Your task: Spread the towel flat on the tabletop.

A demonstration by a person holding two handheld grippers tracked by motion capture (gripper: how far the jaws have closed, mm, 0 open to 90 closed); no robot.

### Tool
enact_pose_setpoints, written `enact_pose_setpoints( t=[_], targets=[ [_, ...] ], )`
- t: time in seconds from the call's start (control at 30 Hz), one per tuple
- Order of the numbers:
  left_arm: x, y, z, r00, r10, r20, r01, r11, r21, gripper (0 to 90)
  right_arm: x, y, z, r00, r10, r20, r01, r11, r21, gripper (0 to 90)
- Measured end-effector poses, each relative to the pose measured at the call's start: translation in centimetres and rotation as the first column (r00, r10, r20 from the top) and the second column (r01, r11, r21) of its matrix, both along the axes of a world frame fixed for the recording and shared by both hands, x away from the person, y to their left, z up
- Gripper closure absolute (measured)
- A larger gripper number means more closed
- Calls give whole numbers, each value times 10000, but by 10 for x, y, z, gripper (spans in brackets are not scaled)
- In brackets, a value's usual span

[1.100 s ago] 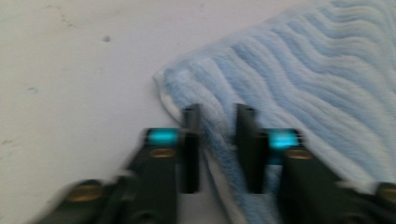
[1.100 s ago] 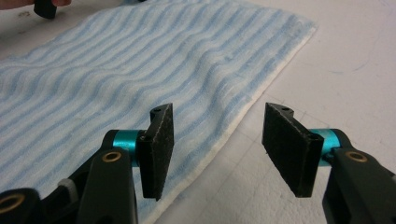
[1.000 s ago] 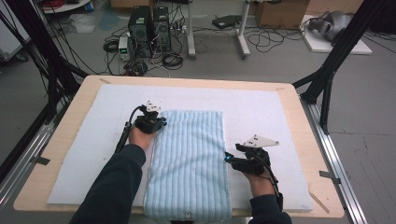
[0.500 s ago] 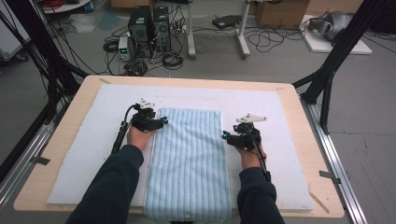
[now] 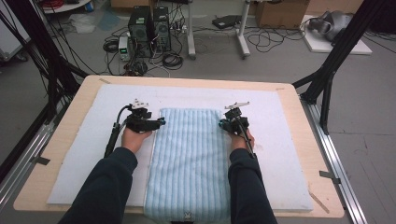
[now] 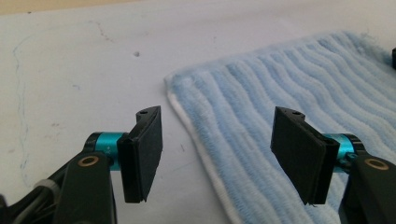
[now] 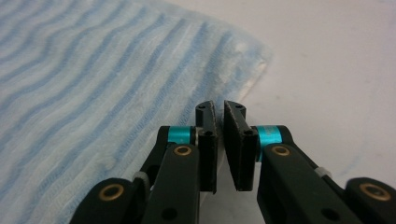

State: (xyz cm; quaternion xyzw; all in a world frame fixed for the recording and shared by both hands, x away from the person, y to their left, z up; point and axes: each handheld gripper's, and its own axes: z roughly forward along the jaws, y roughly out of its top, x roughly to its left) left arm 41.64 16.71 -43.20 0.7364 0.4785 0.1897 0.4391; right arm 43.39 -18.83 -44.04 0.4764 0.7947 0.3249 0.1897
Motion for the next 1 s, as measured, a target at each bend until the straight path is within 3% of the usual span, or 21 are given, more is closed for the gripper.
enact_pose_setpoints(
  t=[0.13,0.17,0.2,0.3,0.33,0.37,0.43,0.5,0.6,0.63,0.67,0.73,0.83,0.87,0.9,0.93,1.0],
  targets=[
    [-2,-2,0,10000,-70,37,70,10000,1,338,0,-1,1,9991,-339,269,353,9978,-561,856],
    [-2,-3,0,9999,-113,55,113,9999,17,338,0,-1,0,9987,-409,292,425,9976,-547,787],
    [-3,-4,0,9999,-137,77,137,9999,-1,339,0,-3,1,9974,-645,307,659,9967,-484,568],
    [-2,-5,-1,9999,-137,32,137,9999,71,339,-2,-9,4,9975,-647,285,650,9978,-121,537],
    [-2,-5,-2,9999,-152,-7,152,9996,220,360,-7,-13,9,9959,-634,649,637,9980,-28,537],
    [-1,-6,-4,9999,-107,-32,108,9992,384,360,-7,-13,9,9959,-634,649,637,9980,-28,537],
    [1,-9,-9,9999,-154,-67,158,9976,678,451,-11,-16,12,9972,-477,574,475,9989,61,543],
    [3,-14,-14,9992,-374,-126,385,9945,970,566,-16,-14,11,9990,-117,441,130,9995,-277,535],
    [3,-21,-19,9988,-483,-66,487,9907,1269,662,-26,-16,11,9984,114,549,-100,9996,-256,519],
    [3,-23,-19,9985,-539,-39,540,9899,1314,734,-29,-18,12,9981,106,599,-88,9995,-289,514],
    [3,-24,-19,9986,-523,44,511,9882,1441,819,-30,-21,12,9980,73,622,-60,9998,-211,510],
    [2,-27,-18,9994,-287,171,250,9820,1870,871,-33,-25,12,9986,13,536,-5,9999,-156,499],
    [3,-28,-18,9998,193,92,-206,9842,1761,869,-37,-31,14,9982,-44,598,48,10000,-76,493],
    [3,-28,-18,9994,321,158,-345,9812,1898,753,-40,-33,15,9975,-31,705,33,10000,-36,480],
    [3,-28,-17,9980,551,305,-603,9755,2114,753,-40,-33,15,9975,-31,705,33,10000,-36,480],
    [3,-25,-17,9955,887,322,-935,9721,2153,616,-41,-33,15,9976,-10,699,9,10000,11,469],
    [3,-18,-15,9951,969,182,-986,9808,1682,515,-45,-34,17,9973,102,732,-110,9999,96,456]
  ],
)
